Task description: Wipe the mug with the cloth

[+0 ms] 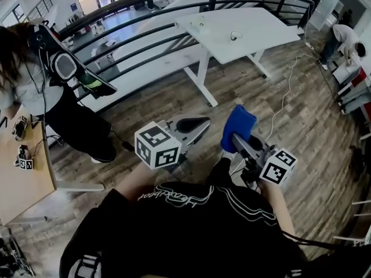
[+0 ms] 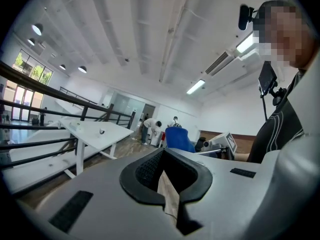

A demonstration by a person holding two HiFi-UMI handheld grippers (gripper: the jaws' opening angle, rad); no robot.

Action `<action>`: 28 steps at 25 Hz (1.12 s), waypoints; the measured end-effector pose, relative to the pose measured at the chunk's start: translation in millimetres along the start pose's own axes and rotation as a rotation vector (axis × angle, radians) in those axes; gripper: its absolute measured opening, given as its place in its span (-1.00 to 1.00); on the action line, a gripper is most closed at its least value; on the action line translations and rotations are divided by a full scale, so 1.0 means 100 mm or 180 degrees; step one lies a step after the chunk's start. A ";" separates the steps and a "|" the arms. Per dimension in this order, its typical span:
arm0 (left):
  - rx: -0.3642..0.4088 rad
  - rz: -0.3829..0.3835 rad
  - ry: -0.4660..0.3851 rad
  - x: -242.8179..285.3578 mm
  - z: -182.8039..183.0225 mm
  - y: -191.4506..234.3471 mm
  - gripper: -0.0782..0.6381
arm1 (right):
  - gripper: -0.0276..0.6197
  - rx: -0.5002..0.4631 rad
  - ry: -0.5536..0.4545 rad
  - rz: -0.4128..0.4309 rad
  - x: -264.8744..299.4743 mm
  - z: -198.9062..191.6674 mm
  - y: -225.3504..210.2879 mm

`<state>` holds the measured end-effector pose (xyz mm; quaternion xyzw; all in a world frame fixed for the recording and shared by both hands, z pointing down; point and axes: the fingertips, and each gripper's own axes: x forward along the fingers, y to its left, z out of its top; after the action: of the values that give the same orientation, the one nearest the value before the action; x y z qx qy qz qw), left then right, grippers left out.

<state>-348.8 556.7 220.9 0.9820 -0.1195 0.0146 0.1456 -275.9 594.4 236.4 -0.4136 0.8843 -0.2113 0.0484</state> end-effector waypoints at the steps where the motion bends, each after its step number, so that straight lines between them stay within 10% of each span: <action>1: -0.0007 0.0038 -0.0005 0.01 0.00 0.05 -0.76 | -0.72 0.0008 0.0008 0.0037 0.03 0.01 -0.04; 11: -0.0106 0.0277 0.0151 0.86 -0.09 0.92 -0.76 | -0.72 0.0262 -0.0001 0.0270 0.44 0.21 -1.25; 28: 0.0057 0.0630 0.0451 4.76 0.73 3.39 -0.76 | -0.72 0.0421 0.0193 0.0553 0.93 2.03 -5.62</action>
<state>32.4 111.3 277.0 0.9632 -0.2051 0.0994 0.1427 115.6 137.5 293.6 -0.3246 0.9020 -0.2766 0.0670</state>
